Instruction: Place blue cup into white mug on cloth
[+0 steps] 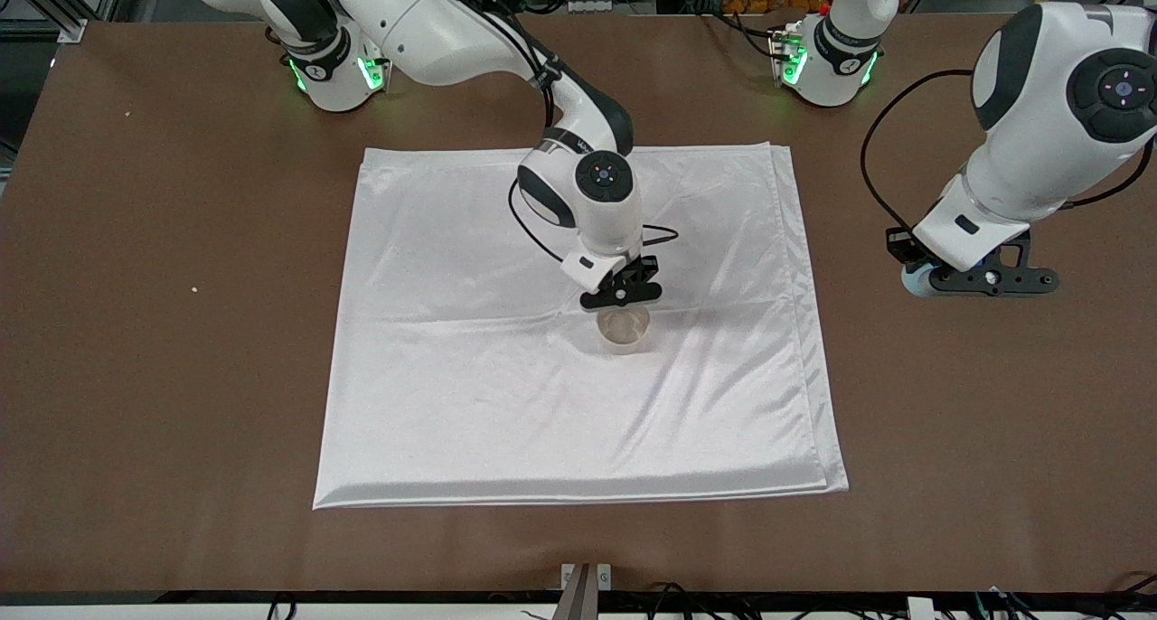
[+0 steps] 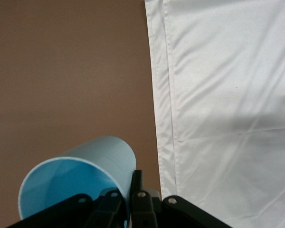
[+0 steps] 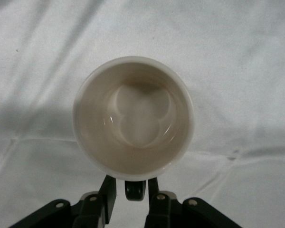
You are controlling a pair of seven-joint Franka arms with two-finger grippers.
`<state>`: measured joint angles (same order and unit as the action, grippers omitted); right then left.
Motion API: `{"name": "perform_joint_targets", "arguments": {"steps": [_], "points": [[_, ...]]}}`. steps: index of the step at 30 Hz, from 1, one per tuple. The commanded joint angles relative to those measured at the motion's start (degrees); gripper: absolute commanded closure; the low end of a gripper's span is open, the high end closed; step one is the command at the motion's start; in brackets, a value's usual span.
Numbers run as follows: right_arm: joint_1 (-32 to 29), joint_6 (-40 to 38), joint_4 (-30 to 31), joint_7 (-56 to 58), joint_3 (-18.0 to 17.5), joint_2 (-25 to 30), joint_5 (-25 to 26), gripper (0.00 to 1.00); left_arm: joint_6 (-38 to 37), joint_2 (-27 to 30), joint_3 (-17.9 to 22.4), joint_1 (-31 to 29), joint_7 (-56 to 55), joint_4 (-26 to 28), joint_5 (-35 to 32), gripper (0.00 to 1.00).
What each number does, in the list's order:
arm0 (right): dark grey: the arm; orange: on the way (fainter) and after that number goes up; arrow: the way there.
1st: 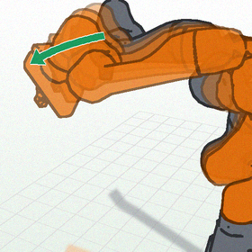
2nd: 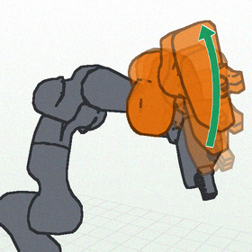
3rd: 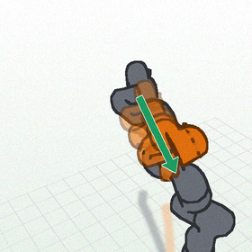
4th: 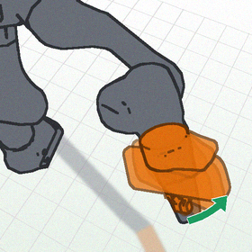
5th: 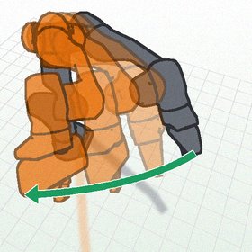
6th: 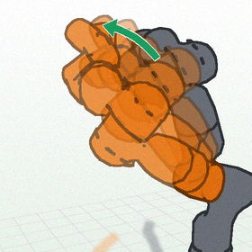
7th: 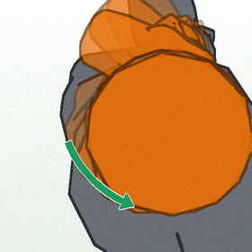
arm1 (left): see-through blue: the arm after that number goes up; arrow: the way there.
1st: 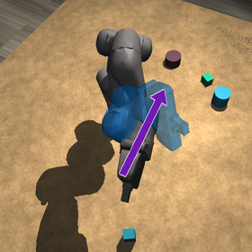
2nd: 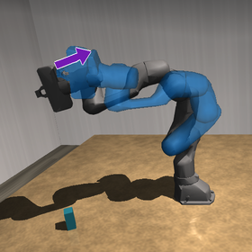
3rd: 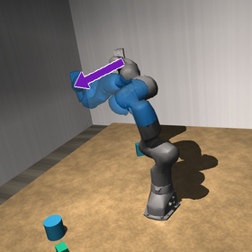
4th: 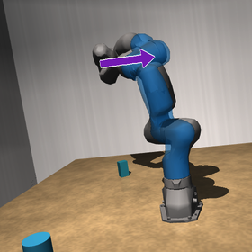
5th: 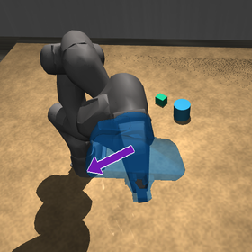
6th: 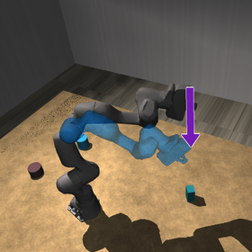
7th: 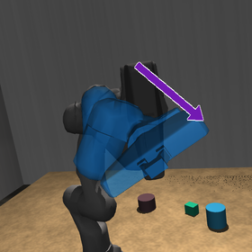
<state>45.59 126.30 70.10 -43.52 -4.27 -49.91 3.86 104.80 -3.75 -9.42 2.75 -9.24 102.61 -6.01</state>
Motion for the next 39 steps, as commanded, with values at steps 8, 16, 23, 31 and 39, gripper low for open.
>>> {"name": "perform_joint_targets", "arguments": {"steps": [8, 16, 23, 31, 39], "points": [[-2.4, -6.2, -1.1, -1.4, 0.1, 5.6, 2.2, 0.0, -2.9, 0.7, -0.8, 0.0, 0.8, -2.2, -0.3, 1.0], [-9.4, -10.5, 10.3, -0.5, -1.3, 21.4, 2.2, 0.0, -3.0, 0.6, -3.1, 0.0, 1.1, -2.9, -0.8, 1.0], [-17.7, -14.6, 15.9, 3.5, -5.7, 31.6, 2.1, 0.0, -4.0, 0.2, -7.5, 0.0, 1.6, -3.6, -0.8, 1.0], [-25.5, -22.6, 17.1, 12.6, -6.4, 40.1, 2.0, 0.0, -4.0, -3.4, -14.9, 1.1, 1.0, -5.6, -1.1, 1.0], [-35.7, -27.9, 18.0, 23.6, -6.3, 45.2, -4.0, 0.0, -3.9, -9.3, -16.4, 7.2, 1.1, -9.2, -1.5, 1.0]]}}
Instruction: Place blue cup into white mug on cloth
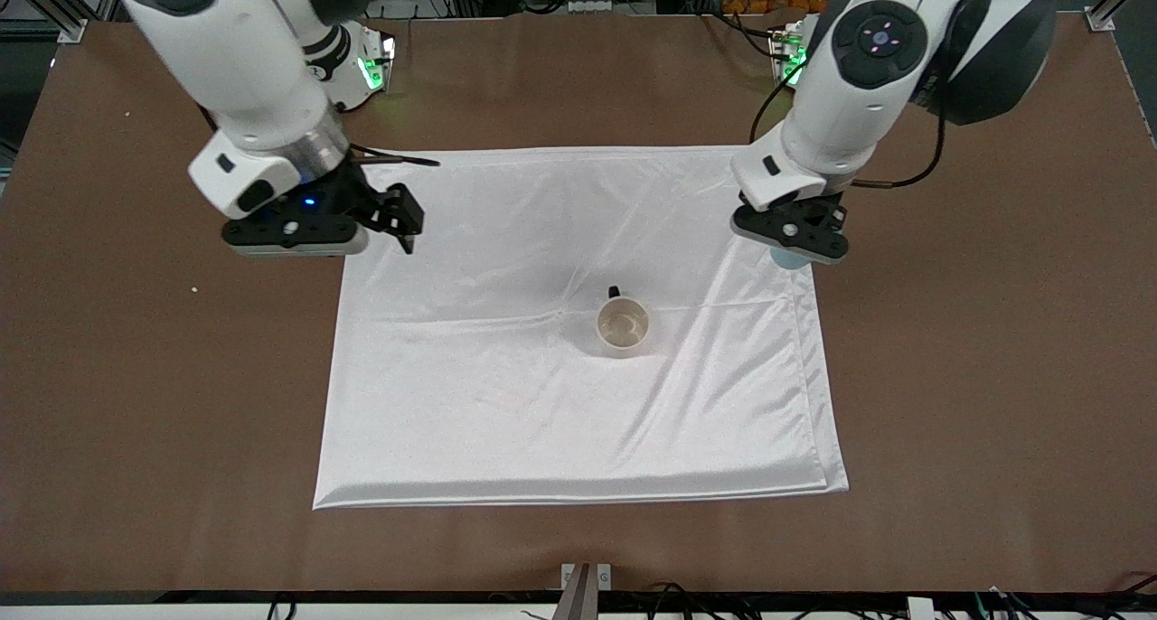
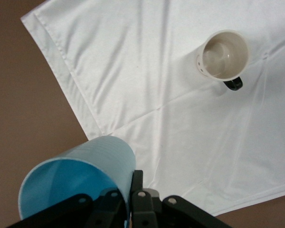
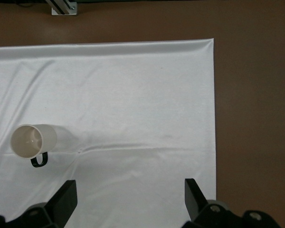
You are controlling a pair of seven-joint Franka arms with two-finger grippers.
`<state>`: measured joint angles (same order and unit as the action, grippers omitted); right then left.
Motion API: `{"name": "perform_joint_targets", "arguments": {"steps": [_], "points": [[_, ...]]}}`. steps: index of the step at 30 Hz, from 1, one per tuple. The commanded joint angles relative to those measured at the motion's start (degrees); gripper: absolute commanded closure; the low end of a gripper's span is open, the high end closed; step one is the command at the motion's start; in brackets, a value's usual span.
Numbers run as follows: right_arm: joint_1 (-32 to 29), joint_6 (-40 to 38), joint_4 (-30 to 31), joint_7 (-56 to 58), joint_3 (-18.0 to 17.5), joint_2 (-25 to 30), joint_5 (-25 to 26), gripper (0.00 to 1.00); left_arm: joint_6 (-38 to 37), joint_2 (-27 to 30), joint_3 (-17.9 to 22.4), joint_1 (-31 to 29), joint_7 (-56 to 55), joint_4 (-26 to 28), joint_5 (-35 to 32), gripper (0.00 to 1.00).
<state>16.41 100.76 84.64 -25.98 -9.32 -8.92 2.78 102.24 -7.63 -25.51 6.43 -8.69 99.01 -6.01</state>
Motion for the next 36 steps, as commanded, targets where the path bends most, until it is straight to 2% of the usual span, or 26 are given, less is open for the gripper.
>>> {"name": "perform_joint_targets", "arguments": {"steps": [1, 7, 11, 14, 19, 27, 36], "points": [[-7.4, -3.1, 3.4, 7.0, -1.1, 4.8, -3.0, 0.0, -1.3, -6.8, -0.3, 4.1, 0.7, -6.8, -1.8, 1.0], [-12.7, -6.0, 3.4, 9.2, -0.1, 6.8, -2.6, 0.0, -0.8, -12.7, -0.1, 9.1, 0.2, -11.1, -3.7, 1.0], [-13.8, -6.1, 3.4, 16.4, 3.4, 7.6, -2.8, 0.0, 0.0, -16.5, 0.1, 10.8, 0.2, -13.8, -3.9, 1.0], [-14.5, -6.2, 3.5, 22.2, 6.2, 7.9, -2.8, 0.0, 3.1, -18.4, 0.0, 11.5, 0.6, -13.9, -4.9, 1.0], [-15.7, -6.2, 5.7, 28.1, 8.8, 8.8, -2.9, 0.0, 7.1, -21.5, 0.3, 15.0, 0.1, -14.1, -7.3, 1.0], [-16.6, -6.2, 6.2, 28.7, 8.9, 9.1, -2.9, 0.0, 13.5, -25.9, 0.9, 17.5, -2.7, -14.1, -8.4, 1.0], [-17.4, -6.2, 6.2, 29.1, 8.7, 8.8, -3.2, 0.0, 16.3, -29.7, 1.2, 18.4, -2.7, -15.2, -12.5, 1.0]]}}
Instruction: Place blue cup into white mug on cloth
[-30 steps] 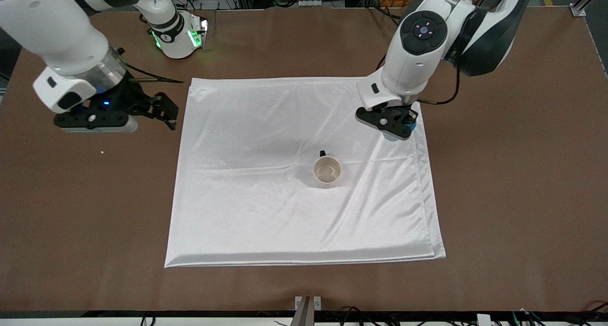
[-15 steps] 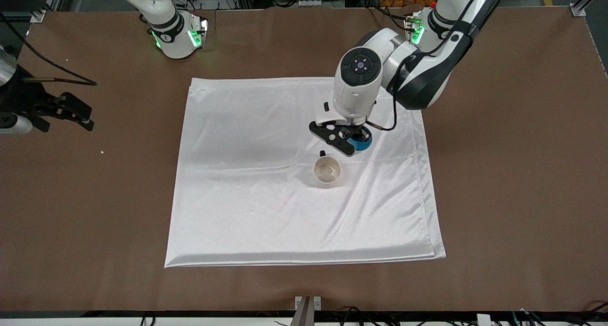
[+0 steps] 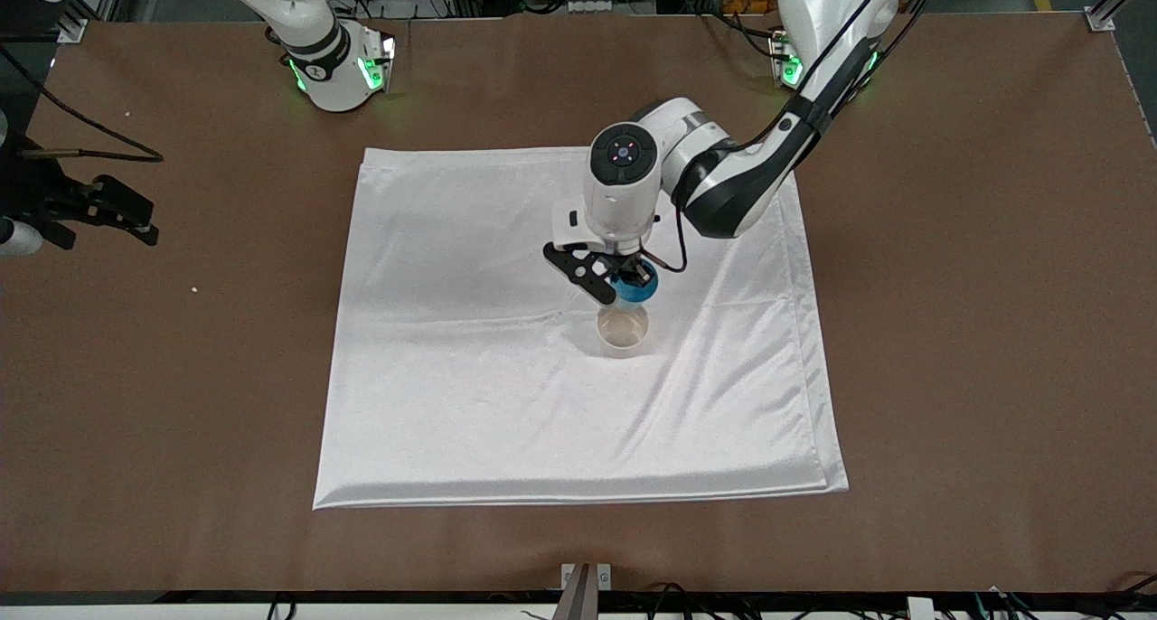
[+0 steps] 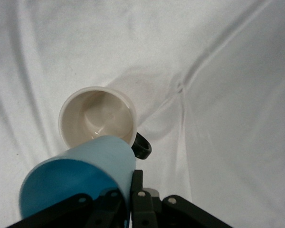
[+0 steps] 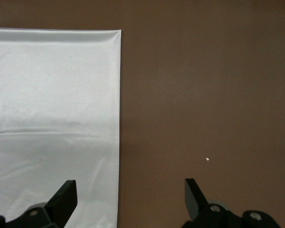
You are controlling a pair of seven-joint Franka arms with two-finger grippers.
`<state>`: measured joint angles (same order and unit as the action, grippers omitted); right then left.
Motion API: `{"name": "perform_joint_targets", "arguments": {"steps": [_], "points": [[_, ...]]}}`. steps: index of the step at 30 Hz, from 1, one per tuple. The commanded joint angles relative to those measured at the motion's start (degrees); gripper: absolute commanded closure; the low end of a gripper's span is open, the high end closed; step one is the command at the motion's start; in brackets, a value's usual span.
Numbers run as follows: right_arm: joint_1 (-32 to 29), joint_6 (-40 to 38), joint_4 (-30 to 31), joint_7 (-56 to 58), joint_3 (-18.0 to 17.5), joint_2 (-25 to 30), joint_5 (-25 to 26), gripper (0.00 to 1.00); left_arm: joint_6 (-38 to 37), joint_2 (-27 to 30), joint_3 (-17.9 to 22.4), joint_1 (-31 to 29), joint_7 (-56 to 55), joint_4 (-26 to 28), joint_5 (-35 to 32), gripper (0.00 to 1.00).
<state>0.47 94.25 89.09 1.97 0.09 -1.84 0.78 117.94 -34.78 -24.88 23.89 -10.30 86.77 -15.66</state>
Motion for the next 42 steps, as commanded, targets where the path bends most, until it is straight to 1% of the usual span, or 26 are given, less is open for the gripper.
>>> {"name": "perform_joint_targets", "arguments": {"steps": [1, 12, 15, 20, 22, 32, 34, 35, 36, 37, 38, 42], "points": [[-1.5, 0.2, 1.6, 1.4, -0.7, 1.8, -1.3, 0.0, 1.0, -2.7, 0.5, 0.9, -1.0, -3.2, -3.1, 1.0], [-1.1, -0.2, 1.4, 2.0, -0.8, 1.3, -1.4, 0.0, 4.4, -4.9, 0.8, 1.0, -0.6, -4.1, -3.9, 1.0], [-1.0, -0.3, 1.4, 2.0, -0.8, 1.4, -1.4, 0.0, 5.1, -5.6, 2.1, 2.0, -0.5, -4.1, -3.9, 1.0], [-0.9, -0.5, 1.4, 2.0, -0.9, 1.3, -1.4, 0.0, 5.6, -6.1, 7.1, 6.5, -0.2, -4.1, -4.1, 1.0], [-0.9, -0.6, 1.4, 2.0, -0.9, 1.3, -1.4, 0.0, 5.6, -6.3, 8.2, 7.5, 0.0, -4.1, -4.0, 1.0], [-0.9, -0.7, 1.3, 3.2, -0.9, 1.3, -1.4, 0.0, 6.7, -7.1, 8.4, 7.5, 0.0, -4.1, -4.0, 1.0], [-0.9, -0.8, 1.3, 3.2, -0.9, 1.3, -1.4, 0.0, 6.7, -7.1, 8.4, 7.2, 0.1, -4.1, -4.0, 0.79], [-0.9, -0.9, 1.3, 3.4, -0.9, 1.3, -1.4, 0.0, 6.8, -7.1, 8.4, 7.1, 0.1, -4.1, -4.0, 0.65], [-0.9, -1.3, 1.3, 3.4, -0.9, 1.4, -1.4, 0.0, 6.8, -7.0, 8.4, 7.2, 0.0, -4.0, -4.0, 0.42], [-0.9, -2.4, 1.3, 3.4, -0.9, 1.4, -1.4, 0.0, 7.0, -6.9, 8.5, 7.2, 0.0, -3.9, -4.1, 0.04], [-0.9, -3.4, 1.2, 3.4, -0.9, 1.3, -1.4, 0.0, 7.3, -6.8, 8.5, 7.2, 0.0, -3.9, -4.2, 0.0], [-1.2, -4.4, 1.1, 3.4, -0.9, 1.4, -1.4, 0.0, 7.7, -6.4, 8.5, 7.0, 0.0, -4.0, -4.1, 0.0]]}}
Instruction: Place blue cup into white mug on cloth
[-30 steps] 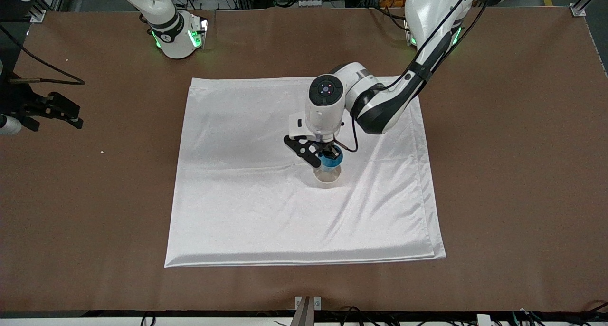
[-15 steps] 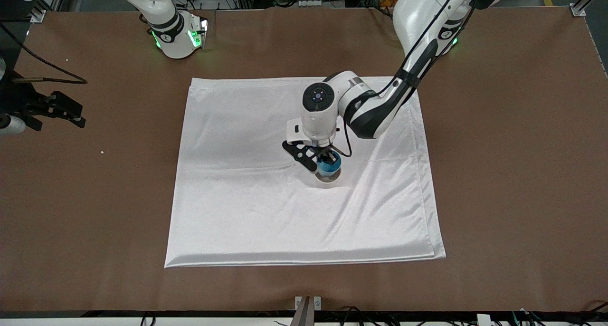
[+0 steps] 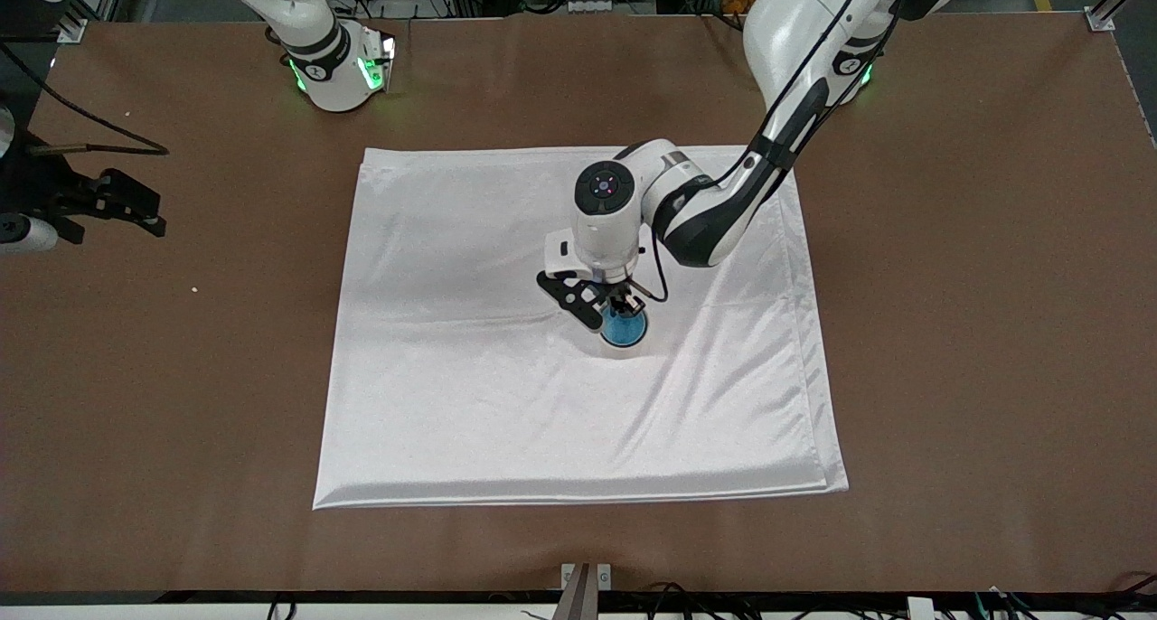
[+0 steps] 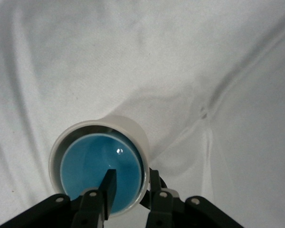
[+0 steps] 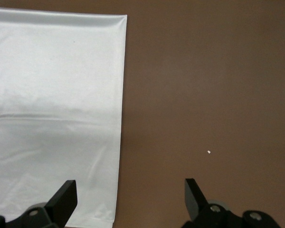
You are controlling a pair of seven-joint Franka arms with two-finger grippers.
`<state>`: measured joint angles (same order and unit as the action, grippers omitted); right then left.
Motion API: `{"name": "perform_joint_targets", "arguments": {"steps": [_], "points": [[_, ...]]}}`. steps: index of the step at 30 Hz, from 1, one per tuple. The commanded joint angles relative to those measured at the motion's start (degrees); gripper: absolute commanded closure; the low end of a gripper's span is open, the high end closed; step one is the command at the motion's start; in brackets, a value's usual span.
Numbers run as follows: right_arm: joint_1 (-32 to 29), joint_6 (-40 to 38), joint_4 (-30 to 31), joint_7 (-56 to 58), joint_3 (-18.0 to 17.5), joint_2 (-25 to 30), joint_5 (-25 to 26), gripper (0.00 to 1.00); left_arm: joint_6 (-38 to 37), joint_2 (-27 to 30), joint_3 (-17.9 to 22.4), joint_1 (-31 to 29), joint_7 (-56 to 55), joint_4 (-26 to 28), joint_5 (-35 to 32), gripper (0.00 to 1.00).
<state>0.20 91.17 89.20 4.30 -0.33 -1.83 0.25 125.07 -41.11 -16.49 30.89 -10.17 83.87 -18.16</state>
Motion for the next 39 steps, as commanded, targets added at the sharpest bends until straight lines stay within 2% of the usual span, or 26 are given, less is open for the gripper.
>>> {"name": "perform_joint_targets", "arguments": {"steps": [1, 12, 22, 27, 33, 39], "points": [[-0.9, -1.4, 1.1, 1.1, -0.5, 1.4, -0.9, 0.0, 0.5, 0.1, 0.1, -0.1, -0.1, -1.1, -1.6, 0.0], [-1.1, -1.4, 1.1, 3.9, -0.3, 1.3, -0.9, 0.0, -0.2, 5.0, 0.1, -1.0, -0.5, -0.6, -0.9, 0.0], [-1.0, -1.4, 1.1, 3.9, -0.3, 1.3, -1.0, 0.0, -11.8, 15.4, -0.3, -3.6, -0.7, 0.8, -0.1, 0.0], [-1.0, -1.4, 1.1, 3.8, -0.3, 1.3, -1.0, 0.0, -17.1, 21.3, -0.4, -6.5, -0.2, 1.2, 5.4, 0.0], [-1.0, -1.4, 1.1, 3.9, -0.3, 1.3, -1.0, 0.0, -23.3, 27.7, -0.4, -8.4, -1.4, 1.6, 7.9, 0.0], [-0.9, -1.4, 1.1, 3.8, -0.3, 1.3, -1.0, 0.0, -24.8, 37.3, -0.4, -12.3, -5.6, 7.7, 15.1, 0.0]]}}
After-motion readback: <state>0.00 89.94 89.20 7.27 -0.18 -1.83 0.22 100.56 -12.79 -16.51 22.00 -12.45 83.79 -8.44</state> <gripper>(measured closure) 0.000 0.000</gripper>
